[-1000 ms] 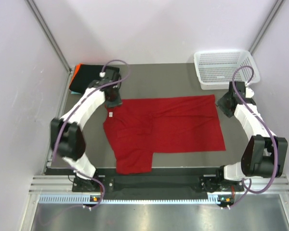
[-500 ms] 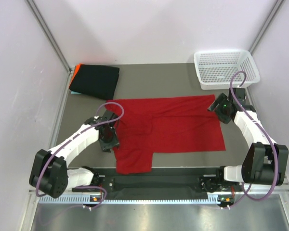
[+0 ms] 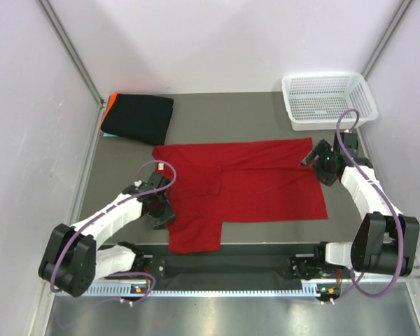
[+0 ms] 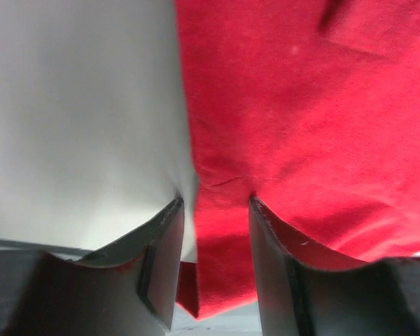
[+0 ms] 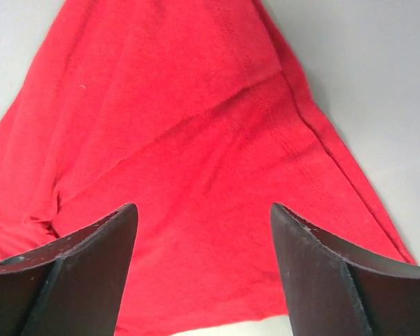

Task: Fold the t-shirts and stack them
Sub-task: Fold the tshirt

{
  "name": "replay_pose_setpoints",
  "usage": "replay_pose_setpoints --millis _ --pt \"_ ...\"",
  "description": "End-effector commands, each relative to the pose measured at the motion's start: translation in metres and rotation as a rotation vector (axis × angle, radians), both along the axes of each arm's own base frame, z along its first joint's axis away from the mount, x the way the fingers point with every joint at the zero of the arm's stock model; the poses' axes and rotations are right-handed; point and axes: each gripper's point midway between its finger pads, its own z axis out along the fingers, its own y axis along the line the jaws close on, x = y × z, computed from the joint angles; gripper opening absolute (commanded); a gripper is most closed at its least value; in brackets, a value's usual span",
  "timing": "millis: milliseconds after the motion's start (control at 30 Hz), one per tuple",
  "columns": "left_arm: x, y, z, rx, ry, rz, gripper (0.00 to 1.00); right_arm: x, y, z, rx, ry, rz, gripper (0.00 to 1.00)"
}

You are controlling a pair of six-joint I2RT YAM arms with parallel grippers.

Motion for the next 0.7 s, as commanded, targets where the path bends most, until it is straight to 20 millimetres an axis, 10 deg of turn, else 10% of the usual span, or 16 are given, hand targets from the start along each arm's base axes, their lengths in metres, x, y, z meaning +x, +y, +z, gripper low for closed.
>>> replay_pose_setpoints --millis 0,200,667 --pt "0.014 -0.010 -0.004 -0.056 -0.077 0.031 0.41 -0.018 -0.017 -0.002 0.028 0.049 -0.125 0.76" --pt "0.024 -0.017 0.007 -0.096 -0.137 0.029 0.00 -0.062 -0.027 -0.020 0.065 0.148 -0.265 0.71" --pt "0.038 -0.037 0.034 -0.185 -0.202 -0.044 0.00 -0.123 -0.037 -0.063 0.025 0.342 -0.384 0.57"
